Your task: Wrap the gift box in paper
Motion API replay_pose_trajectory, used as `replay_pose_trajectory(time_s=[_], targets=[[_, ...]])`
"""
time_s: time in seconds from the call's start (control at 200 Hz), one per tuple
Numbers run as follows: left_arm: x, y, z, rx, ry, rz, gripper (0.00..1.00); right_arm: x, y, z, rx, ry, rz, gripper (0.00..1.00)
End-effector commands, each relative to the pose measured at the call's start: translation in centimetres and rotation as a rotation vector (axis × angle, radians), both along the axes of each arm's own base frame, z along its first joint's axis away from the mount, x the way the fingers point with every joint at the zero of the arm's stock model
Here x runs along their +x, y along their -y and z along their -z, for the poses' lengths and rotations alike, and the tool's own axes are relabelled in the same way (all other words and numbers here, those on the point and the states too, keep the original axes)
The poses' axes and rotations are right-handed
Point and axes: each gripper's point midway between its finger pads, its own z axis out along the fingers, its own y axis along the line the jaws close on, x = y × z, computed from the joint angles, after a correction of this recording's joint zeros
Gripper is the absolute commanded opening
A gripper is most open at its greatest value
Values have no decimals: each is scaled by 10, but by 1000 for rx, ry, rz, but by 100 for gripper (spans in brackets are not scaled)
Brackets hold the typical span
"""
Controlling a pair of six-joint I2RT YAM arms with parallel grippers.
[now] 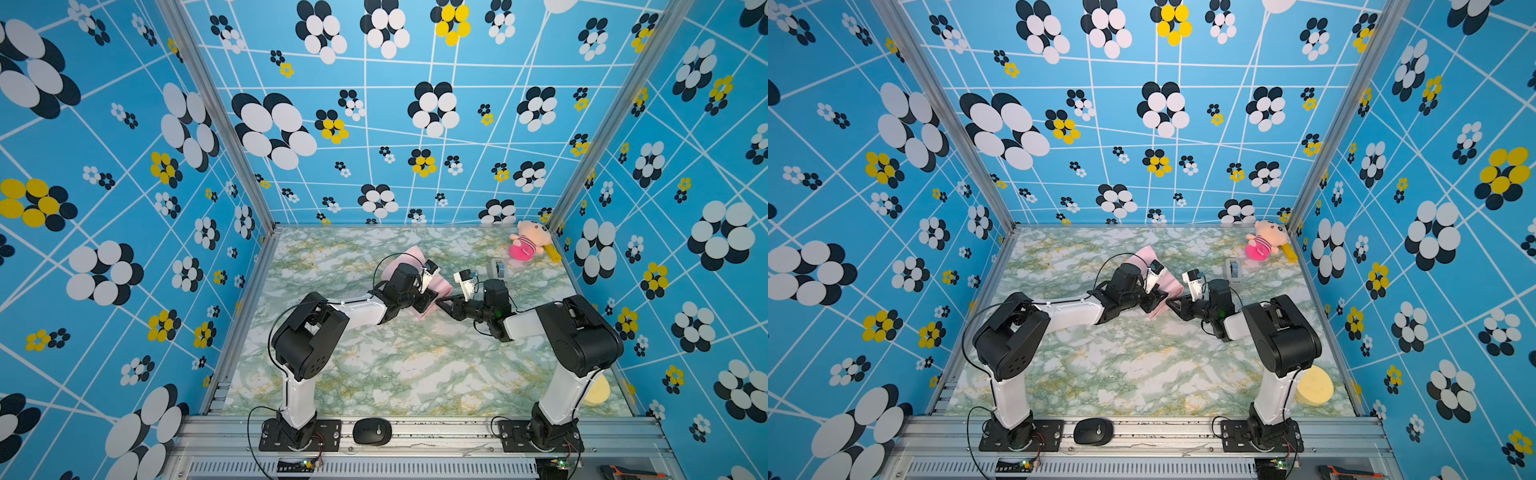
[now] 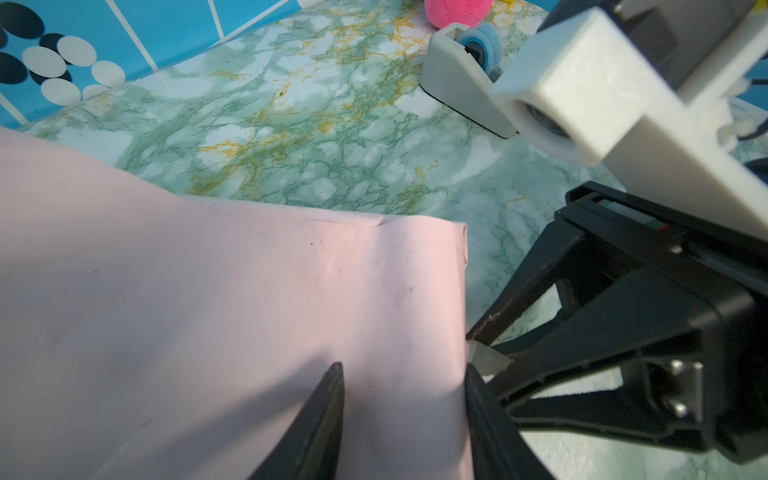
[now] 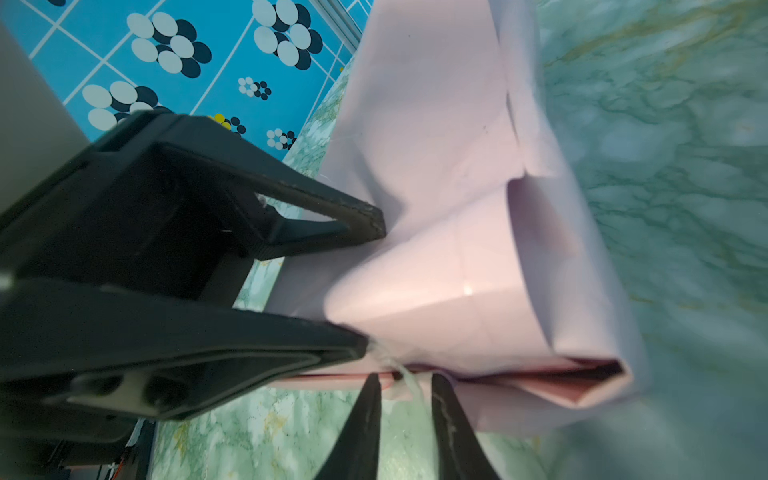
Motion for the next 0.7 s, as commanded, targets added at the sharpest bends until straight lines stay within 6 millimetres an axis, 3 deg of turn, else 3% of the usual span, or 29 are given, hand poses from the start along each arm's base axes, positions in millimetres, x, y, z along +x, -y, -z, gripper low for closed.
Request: replay_pose_trajectory(time_s=[0.0, 0.17, 0.305, 0.425, 0.695], targets=[[-11, -17, 45, 96, -110, -20, 46, 5, -1, -6, -1, -5, 17, 26], [-11, -17, 45, 97, -105, -16, 46, 6, -2, -6, 10, -8, 20, 23], [-12, -15, 43, 92, -103, -5, 46, 8, -5, -19, 36, 36, 5, 7], [-12, -13, 39, 81, -96, 6, 48, 10, -8, -24, 48, 52, -9, 2], [-15, -9, 18, 66, -29, 53, 69, 12, -8, -24, 55, 66, -6, 0]])
